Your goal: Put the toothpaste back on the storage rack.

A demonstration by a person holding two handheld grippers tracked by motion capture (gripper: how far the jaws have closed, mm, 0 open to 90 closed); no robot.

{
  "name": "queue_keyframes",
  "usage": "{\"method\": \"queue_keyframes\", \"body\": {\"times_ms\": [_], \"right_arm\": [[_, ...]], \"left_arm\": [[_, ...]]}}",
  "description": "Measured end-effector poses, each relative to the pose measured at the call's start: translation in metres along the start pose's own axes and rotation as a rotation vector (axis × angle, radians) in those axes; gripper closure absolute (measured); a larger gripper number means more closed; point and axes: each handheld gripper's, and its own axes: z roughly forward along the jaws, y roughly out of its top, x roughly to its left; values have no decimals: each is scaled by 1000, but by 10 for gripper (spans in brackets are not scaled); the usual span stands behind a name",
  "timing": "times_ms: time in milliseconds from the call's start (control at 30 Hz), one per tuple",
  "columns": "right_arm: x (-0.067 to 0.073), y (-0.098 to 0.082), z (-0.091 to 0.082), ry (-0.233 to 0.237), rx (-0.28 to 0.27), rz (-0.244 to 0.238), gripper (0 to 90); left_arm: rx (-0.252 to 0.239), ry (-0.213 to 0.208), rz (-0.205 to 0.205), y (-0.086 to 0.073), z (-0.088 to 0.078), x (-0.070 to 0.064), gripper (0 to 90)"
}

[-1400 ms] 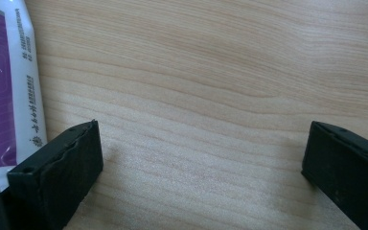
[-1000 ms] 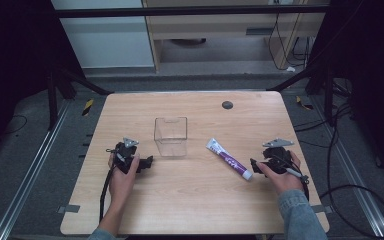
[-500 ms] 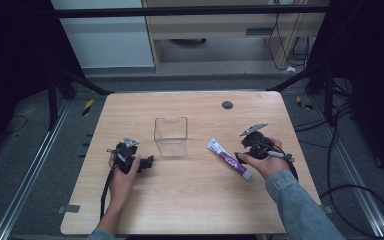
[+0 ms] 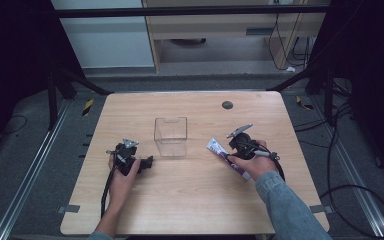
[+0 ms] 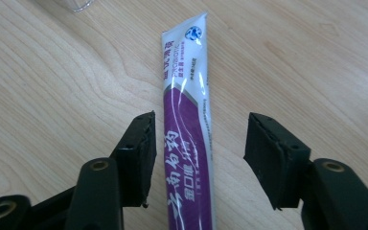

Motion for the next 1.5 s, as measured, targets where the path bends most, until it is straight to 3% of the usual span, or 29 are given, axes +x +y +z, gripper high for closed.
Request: {"method": "queue_keyframes", "body": {"times_ms": [133, 367, 567, 667, 1033, 1500], "right_arm": [[6, 5, 3, -7, 10, 2, 443], [6, 22, 14, -11, 41, -24, 579], [10, 29, 24, -7, 64, -43, 576], [14, 32, 32, -34, 84, -55, 591], [15, 34, 52, -44, 128, -58, 504], [14, 33, 63, -57, 155, -65, 568]], "left_arm": [[-1, 3, -3, 0, 0, 0, 0], [-3, 6, -8, 0, 0, -1, 0], [0, 9, -11, 1, 1, -1, 0], [-1, 9, -11, 1, 1, -1, 0], [-1, 9, -10, 1, 1, -1, 0], [-1, 7, -8, 1, 1, -1, 0]]}}
